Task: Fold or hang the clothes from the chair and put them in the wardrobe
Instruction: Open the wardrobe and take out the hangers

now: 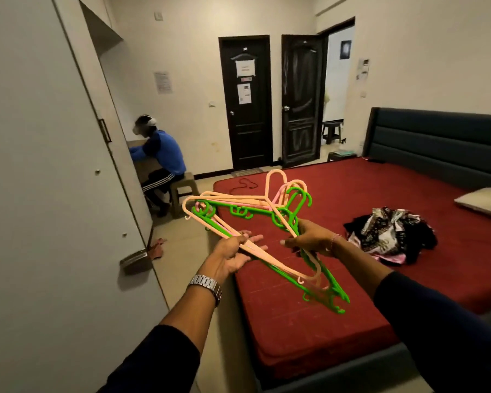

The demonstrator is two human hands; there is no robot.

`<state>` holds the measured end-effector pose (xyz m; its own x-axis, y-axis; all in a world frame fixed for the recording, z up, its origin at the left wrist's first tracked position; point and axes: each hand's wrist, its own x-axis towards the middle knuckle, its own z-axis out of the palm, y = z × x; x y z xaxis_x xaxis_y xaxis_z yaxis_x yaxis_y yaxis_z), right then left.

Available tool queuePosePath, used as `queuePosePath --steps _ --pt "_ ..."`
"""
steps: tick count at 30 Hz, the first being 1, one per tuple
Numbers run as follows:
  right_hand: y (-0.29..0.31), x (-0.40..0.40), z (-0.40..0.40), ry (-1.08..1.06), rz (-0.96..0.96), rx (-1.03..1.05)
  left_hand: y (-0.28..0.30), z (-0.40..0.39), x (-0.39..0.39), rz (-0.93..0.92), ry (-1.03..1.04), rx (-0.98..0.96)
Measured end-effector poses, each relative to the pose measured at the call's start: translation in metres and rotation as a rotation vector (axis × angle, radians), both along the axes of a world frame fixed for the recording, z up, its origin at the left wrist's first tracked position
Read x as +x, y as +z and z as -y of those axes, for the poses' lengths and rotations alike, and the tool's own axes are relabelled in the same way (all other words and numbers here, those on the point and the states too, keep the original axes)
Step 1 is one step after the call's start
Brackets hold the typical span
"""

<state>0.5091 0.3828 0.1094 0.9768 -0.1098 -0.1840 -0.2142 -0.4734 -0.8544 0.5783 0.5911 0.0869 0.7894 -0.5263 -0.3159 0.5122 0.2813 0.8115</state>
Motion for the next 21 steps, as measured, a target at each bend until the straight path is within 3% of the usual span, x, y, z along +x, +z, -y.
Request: queuePosePath --steps 5,9,15,21 --pt "-0.019 0.023 0.057 -0.187 0.037 -0.284 -0.009 0.07 0.035 -0.102 0.082 -0.029" --pt "-0.042 0.062 0.096 -0.227 0.077 -0.445 -0.03 0.119 0.075 -0.144 0.097 0.07" --pt "-0.066 0.143 0.147 -0.162 0.096 -0.428 -0.059 0.162 0.167 -0.149 0.191 0.259" --pt "-0.088 0.226 0.199 -0.094 0.013 -0.38 -0.089 0.203 0.246 -0.241 0.315 0.291"
